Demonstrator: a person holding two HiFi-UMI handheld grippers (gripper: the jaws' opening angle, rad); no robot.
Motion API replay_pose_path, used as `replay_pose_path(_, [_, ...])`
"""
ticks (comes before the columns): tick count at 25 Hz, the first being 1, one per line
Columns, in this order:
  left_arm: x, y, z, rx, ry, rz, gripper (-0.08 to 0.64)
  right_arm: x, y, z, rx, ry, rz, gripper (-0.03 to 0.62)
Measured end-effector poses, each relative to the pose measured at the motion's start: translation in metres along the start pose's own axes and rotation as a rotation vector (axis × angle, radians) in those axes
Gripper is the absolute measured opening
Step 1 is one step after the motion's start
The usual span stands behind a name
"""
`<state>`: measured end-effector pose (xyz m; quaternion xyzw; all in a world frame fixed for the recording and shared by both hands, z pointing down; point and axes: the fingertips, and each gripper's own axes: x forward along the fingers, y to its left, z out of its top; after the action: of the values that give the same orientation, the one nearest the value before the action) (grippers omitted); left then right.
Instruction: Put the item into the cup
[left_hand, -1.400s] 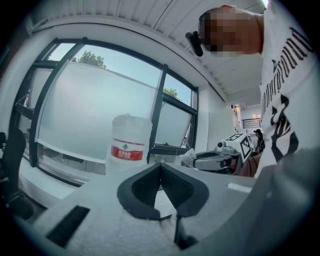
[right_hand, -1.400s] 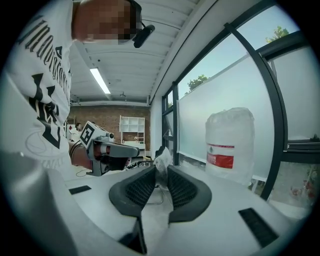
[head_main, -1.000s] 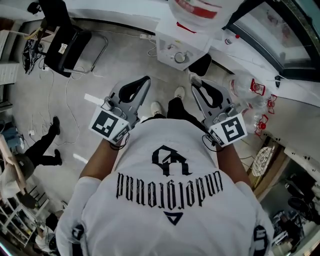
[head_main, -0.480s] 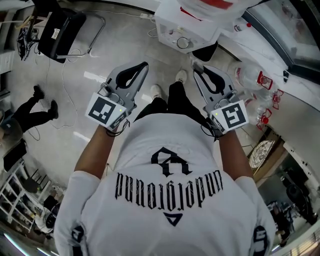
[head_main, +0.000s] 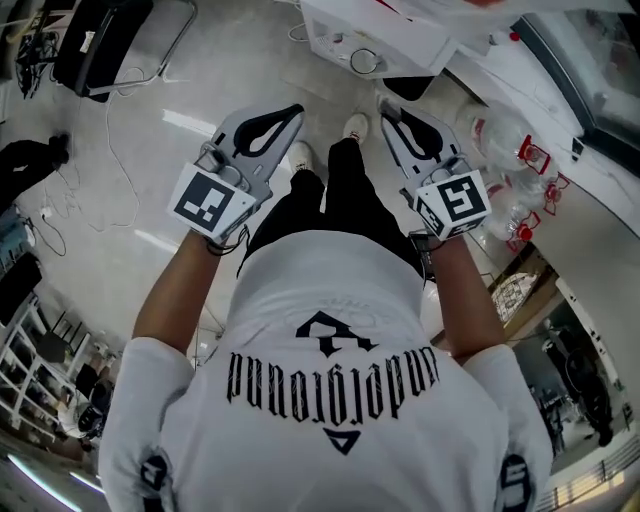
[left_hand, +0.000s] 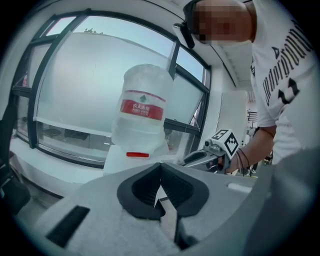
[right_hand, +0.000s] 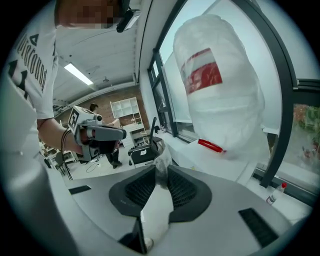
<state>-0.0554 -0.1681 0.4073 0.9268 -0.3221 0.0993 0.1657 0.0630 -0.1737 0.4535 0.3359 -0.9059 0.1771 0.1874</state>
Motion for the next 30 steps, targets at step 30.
replay_pose_path(30, [0.123, 0.044, -0.158, -0.09, 0.079, -0.002, 0.012, 0.126, -0.107, -0.192, 0.051, 0.241, -0.017, 0.078])
